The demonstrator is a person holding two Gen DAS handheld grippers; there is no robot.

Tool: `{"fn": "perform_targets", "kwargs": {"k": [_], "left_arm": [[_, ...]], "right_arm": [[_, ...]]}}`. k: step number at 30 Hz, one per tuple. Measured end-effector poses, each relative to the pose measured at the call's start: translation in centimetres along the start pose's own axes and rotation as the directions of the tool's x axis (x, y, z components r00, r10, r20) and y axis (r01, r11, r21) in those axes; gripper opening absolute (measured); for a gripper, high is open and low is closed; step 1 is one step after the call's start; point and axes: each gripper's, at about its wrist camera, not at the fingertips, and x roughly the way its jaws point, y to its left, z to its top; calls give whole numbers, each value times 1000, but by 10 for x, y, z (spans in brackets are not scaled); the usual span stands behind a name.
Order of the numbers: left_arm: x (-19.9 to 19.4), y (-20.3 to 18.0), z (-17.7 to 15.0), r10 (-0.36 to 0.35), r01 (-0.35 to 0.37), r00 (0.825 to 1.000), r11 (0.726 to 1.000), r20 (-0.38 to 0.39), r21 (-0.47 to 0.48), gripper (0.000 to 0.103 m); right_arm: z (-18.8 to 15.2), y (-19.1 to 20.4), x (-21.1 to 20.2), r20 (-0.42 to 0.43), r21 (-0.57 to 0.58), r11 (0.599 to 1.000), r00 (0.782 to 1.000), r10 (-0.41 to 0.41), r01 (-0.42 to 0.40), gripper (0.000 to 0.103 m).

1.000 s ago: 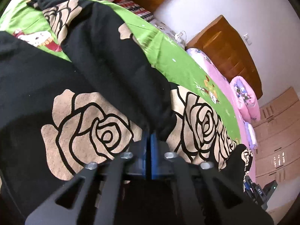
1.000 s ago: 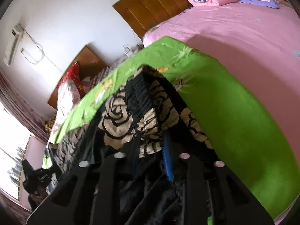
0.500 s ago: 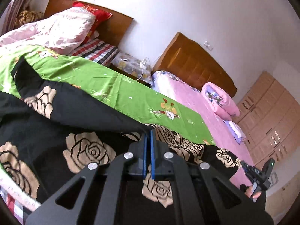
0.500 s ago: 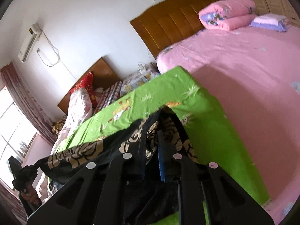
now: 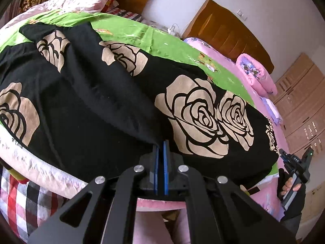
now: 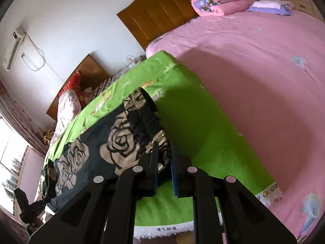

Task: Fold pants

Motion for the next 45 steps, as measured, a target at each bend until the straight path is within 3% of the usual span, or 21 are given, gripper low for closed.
{"fn": "perform_targets", "kwargs": {"k": [5, 9, 11, 12, 13, 14, 15, 16, 18, 20, 22, 24, 27, 30, 34, 40, 41, 43, 45], "left_arm": [[-16, -7, 3, 31, -33, 998, 999, 50, 28, 7], [1, 1, -7, 84, -84, 996, 996, -3, 12, 10], [7, 4, -11, 94, -94, 995, 996, -16, 14, 12], [5, 4, -11, 91, -91, 996, 996, -4, 20, 21], [3, 3, -11, 89, -89, 996, 996, 0, 26, 30], [0, 3, -11, 100, -100, 995, 995, 13, 25, 57], [-4, 2, -12, 136, -137, 990, 990, 40, 21, 79], [-16, -2, -12, 194, -197, 975, 980, 113, 16, 81], [-31, -11, -15, 218, -226, 957, 974, 189, 21, 81], [-46, -27, -21, 193, -210, 945, 977, 263, 37, 81], [-51, -43, -28, 151, -181, 948, 980, 279, 84, 81], [-48, -59, -37, 82, -123, 963, 982, 258, 144, 81], [-30, -70, -51, 19, -55, 984, 979, 178, 195, 81], [-14, -75, -60, 23, -52, 992, 972, 126, 230, 80], [-4, -80, -70, 74, -109, 990, 945, 122, 309, 81], [2, -88, -79, 99, -143, 987, 907, 130, 395, 81], [2, -90, -80, 94, -139, 987, 903, 129, 407, 81], [1, -92, -81, 89, -137, 987, 896, 132, 423, 81], [0, -97, -80, 73, -122, 989, 887, 127, 445, 81]], "right_arm": [[-1, 16, -13, 22, -55, 998, 1000, -6, 7, 14], [-15, 9, 10, -56, -74, 996, 997, -54, 50, 19], [-21, 8, 11, -47, -101, 992, 995, -86, 81, 23], [-22, 8, 7, -32, -105, 990, 995, -98, 94, 36], [-22, 8, 4, -28, -102, 990, 994, -104, 100, 59], [-22, 8, -2, -20, -95, 990, 994, -109, 107, 73], [-22, 13, -12, 13, -102, 990, 995, -99, 99, 85], [-23, 19, -20, 45, -126, 987, 995, -92, 97, 84], [-29, 42, -36, 116, -224, 967, 988, -99, 123, 81], [-42, 74, -46, 146, -339, 933, 986, -79, 125, 74], [-56, 93, -48, 69, -367, 929, 995, 71, -40, 61], [-80, 111, -42, -31, -375, 909, 983, 183, -181, 55], [-111, 125, -21, -140, -368, 891, 963, 232, -268, 49], [-127, 131, 2, -181, -349, 895, 957, 226, -278, 47], [-127, 133, 22, -216, -276, 903, 937, 275, -328, 47], [-124, 129, 33, -203, -197, 922, 934, 293, -332, 47], [-123, 130, 37, -210, -175, 927, 933, 293, -331, 44], [-123, 131, 38, -201, -167, 936, 940, 276, -311, 9], [-122, 130, 32, -181, -150, 937, 941, 287, -315, 7]]}}
